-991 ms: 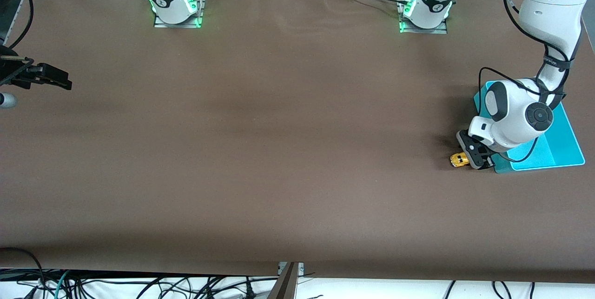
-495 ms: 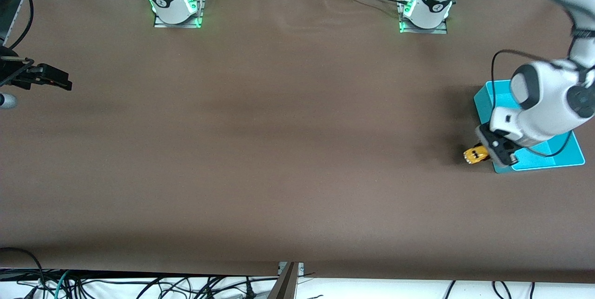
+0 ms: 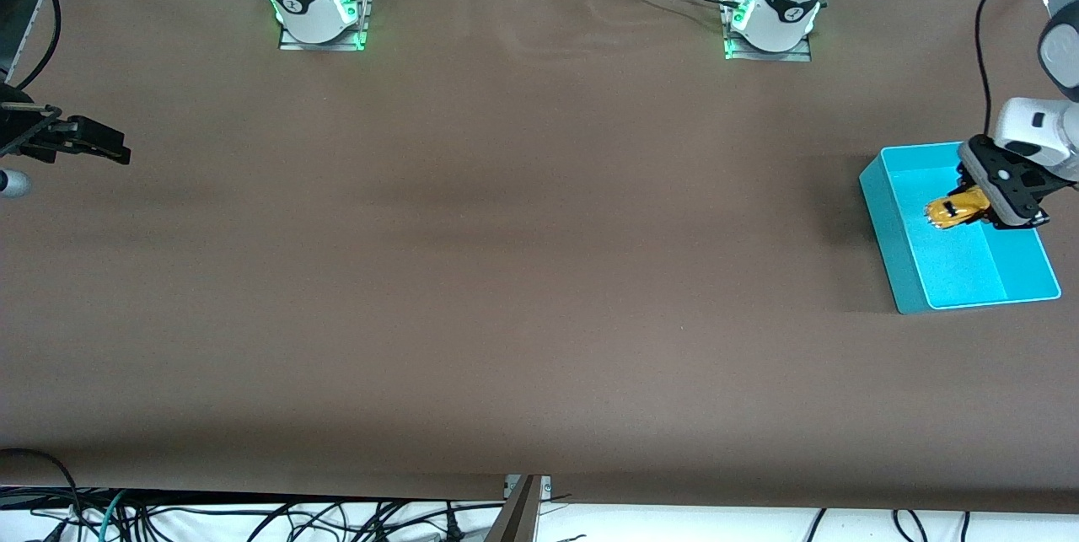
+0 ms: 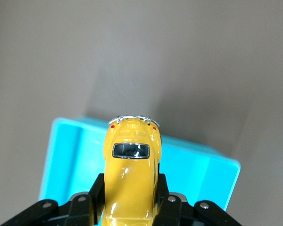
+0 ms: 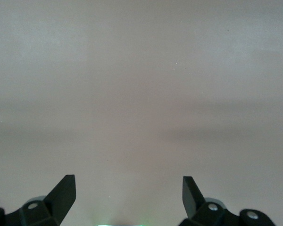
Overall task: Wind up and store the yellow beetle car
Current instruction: 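Lift the car into the turquoise bin and open the left gripper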
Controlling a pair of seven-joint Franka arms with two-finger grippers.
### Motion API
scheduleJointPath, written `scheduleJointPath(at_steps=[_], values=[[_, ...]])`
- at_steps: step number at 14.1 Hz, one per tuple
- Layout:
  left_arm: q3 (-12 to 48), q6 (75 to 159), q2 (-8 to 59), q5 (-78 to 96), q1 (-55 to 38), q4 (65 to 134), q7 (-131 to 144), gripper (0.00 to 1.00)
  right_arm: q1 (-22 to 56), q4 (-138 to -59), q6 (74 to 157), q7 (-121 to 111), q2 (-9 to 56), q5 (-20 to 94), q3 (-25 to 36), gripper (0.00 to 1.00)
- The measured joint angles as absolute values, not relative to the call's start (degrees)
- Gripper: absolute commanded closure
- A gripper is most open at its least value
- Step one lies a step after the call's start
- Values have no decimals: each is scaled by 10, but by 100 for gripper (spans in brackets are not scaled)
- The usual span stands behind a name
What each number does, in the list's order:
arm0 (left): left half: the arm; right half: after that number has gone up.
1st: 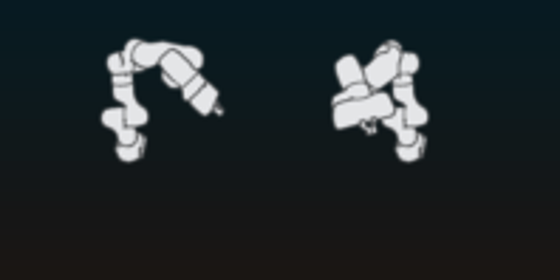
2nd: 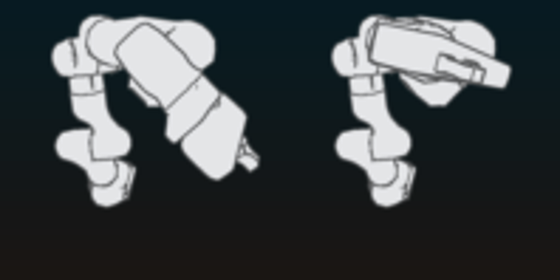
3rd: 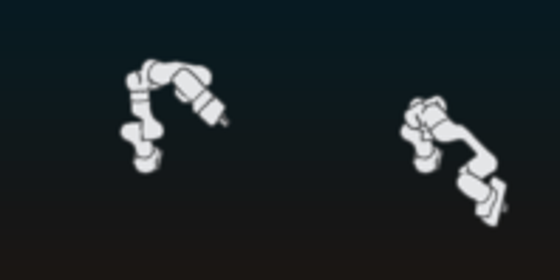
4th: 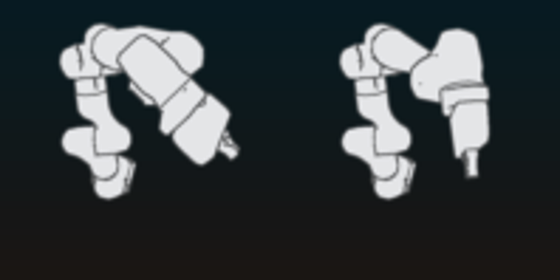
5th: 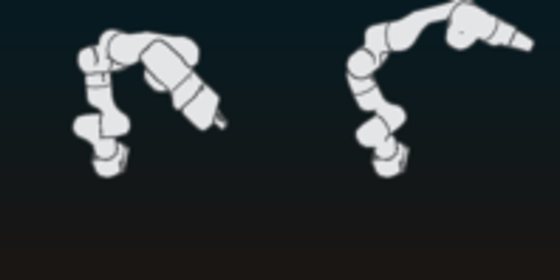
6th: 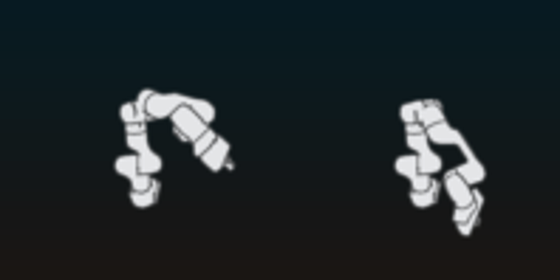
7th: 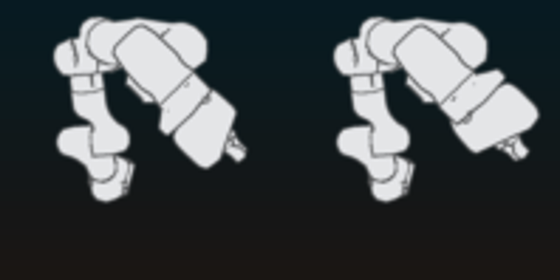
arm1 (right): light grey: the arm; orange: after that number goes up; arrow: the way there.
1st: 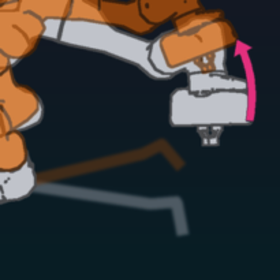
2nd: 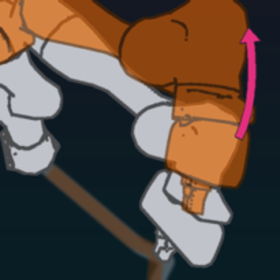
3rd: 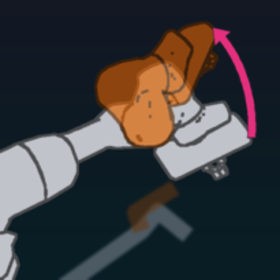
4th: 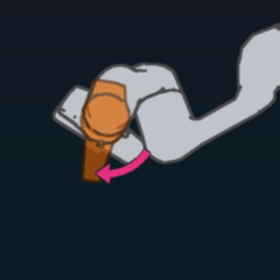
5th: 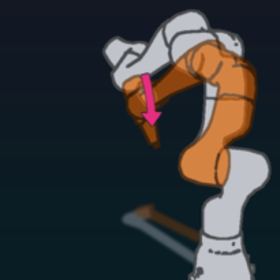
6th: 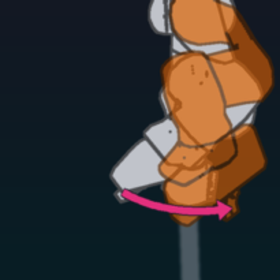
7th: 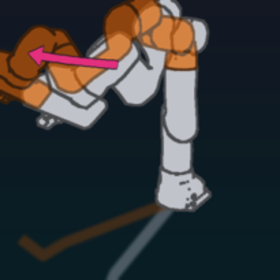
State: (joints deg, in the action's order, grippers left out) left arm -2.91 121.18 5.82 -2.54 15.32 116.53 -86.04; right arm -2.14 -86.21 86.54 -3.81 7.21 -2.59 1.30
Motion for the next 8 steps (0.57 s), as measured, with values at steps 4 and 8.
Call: scheduleJointPath(at_steps=[4,8], values=[[-34,1272,170,-43,197,1173,-903,100,-21,-862,866,-38,72,-26,13,0],[-33,1321,217,-49,200,1213,-906,100,-21,-862,866,-38,72,-26,13,0]])
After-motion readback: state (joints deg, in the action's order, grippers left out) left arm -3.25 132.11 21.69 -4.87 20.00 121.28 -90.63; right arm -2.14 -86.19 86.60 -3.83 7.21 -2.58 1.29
